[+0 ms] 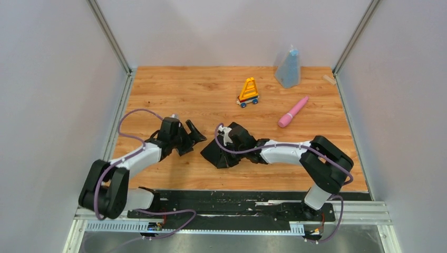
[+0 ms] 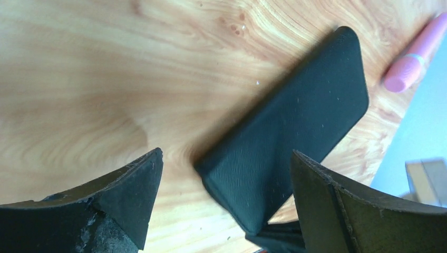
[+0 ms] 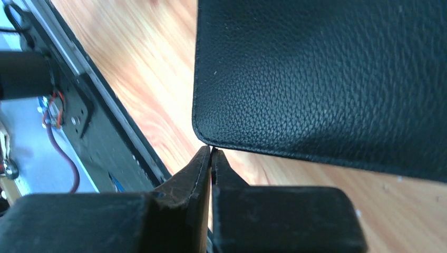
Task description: Sort the hair-cutting tools
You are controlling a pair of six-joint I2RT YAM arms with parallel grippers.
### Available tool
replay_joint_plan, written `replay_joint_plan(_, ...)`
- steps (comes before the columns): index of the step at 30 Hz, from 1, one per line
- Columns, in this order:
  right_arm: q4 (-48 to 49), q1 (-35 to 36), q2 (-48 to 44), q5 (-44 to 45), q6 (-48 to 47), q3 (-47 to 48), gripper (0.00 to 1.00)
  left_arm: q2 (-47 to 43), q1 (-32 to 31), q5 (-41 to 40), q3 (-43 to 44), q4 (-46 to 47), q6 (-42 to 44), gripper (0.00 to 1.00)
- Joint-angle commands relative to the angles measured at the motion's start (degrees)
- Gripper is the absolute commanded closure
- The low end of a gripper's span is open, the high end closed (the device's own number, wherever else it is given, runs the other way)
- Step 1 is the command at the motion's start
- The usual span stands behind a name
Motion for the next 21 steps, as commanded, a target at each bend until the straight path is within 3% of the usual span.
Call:
replay_joint_plan(1,5.32,0.28,3.06,1.63,2.89,6.52,1.00,-12.26,-0.17,-5.77,-6.72,-2.28,-5.74,0.05)
replay_joint_plan(4,5.93,0.43,4.92,0.37,3.99,8.57,1.00,-19.45,-0.22,-4.57,-12.52,-0.84,-10.27,0.09)
replay_joint_plan(7,5.90,0.87,6.32,-0.18,4.24,9.91,1.00,-20.89,-1.30,-2.10,-15.06,3.32,-13.05,0.14)
replay_joint_plan(15,5.42,2.29,7.64,-0.15,4.16,10.38,1.00,-10.07,-5.94,-1.26,-14.36,14.28,-16.82,0.24)
replay_joint_plan(17,5.29,2.52,7.73,-0.12,4.08,10.30,1.00,-8.09,-7.02,-2.11,-13.79,15.37,-17.15,0.29)
replay_joint_plan(21,4.94,2.75,7.53,0.27,3.85,10.00,1.00,-6.31,-8.43,-3.29,-13.70,15.61,-17.85,0.55)
